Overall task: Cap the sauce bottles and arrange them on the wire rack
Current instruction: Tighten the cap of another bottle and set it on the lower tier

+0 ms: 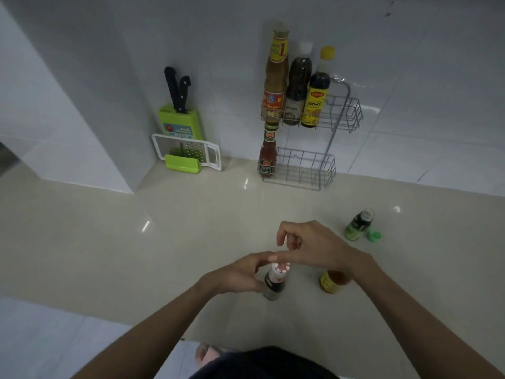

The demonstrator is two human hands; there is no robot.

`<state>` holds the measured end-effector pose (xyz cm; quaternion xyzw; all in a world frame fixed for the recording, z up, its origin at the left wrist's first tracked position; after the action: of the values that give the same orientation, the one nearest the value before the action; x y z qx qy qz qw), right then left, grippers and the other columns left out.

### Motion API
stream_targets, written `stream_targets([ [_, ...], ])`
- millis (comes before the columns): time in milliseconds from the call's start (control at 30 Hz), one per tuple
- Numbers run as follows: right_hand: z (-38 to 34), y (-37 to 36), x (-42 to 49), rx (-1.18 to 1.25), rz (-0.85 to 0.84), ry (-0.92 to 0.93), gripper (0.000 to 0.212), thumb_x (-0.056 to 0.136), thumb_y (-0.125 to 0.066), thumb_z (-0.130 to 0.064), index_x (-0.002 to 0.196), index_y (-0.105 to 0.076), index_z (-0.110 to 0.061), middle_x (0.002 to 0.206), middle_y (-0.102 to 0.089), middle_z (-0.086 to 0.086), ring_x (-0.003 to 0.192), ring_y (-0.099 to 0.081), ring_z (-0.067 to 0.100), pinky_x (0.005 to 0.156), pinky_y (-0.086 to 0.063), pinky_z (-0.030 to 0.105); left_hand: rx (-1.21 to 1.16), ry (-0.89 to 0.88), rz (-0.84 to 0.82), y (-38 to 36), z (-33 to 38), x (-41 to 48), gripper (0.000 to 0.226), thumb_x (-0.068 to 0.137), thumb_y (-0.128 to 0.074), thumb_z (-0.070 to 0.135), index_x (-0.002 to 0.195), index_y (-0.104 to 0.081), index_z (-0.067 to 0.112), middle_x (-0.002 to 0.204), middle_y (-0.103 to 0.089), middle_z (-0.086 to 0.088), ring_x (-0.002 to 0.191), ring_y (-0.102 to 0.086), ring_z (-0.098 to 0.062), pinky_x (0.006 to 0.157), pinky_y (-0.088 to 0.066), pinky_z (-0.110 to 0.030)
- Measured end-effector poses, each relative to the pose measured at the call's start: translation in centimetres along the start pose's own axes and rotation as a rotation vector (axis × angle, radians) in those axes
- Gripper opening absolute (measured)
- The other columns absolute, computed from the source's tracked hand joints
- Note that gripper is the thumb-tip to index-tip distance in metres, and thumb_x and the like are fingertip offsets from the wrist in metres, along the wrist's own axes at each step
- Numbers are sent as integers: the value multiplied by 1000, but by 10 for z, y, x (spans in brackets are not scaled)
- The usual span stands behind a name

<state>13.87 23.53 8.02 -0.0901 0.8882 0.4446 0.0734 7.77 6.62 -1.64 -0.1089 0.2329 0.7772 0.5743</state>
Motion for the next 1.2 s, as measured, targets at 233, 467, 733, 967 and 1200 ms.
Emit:
stream_targets([
  [233,-9,-19,-16,-226,-15,135,37,72,-68,-51,92,-49,-26,85,-57,-12,78,-53,14,66,-46,34,-139,-43,379,-47,12,3,24,85,-66,17,85,-56,38,85,-63,8,75,-56,-6,63,-46,-13],
  [467,-5,18,-11,-81,22,233,31,80,-73,-23,110,-66,-26,103,-70,-8,92,-63,5,83,-51,26,-244,-13,538,-34,34,3,21,76,-68,10,60,-58,19,57,-59,-2,51,-51,-14,58,-42,-30],
  [733,-44,71,-4,93,-114,296,38,75,-78,-8,111,-72,-21,106,-73,-7,99,-67,8,88,-55,33,-270,-143,135,-2,80,-13,24,72,-58,-3,51,-51,5,51,-56,-10,53,-54,-25,74,-48,-40],
  [967,-49,80,-6,194,-177,303,40,73,-79,-3,111,-71,-11,109,-73,2,102,-67,12,92,-53,29,-312,-194,-14,-8,91,-23,12,63,-54,-1,52,-50,4,47,-54,-8,47,-52,-23,73,-50,-36],
  [1200,-49,89,-10,230,-237,306,41,70,-79,1,109,-71,-8,112,-72,4,106,-66,13,92,-51,22,-341,-183,-140,-10,100,-25,17,65,-47,-4,51,-50,5,45,-54,-6,45,-54,-17,69,-54,-28],
])
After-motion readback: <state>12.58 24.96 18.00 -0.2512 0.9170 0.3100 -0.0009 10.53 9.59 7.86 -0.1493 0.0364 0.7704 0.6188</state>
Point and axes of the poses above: each hand's wrist, its own x-axis towards the middle knuckle, its own y-axis out of the back of the hand, z = x × y, the point moved 2 cm from there along x, towards the middle knuckle
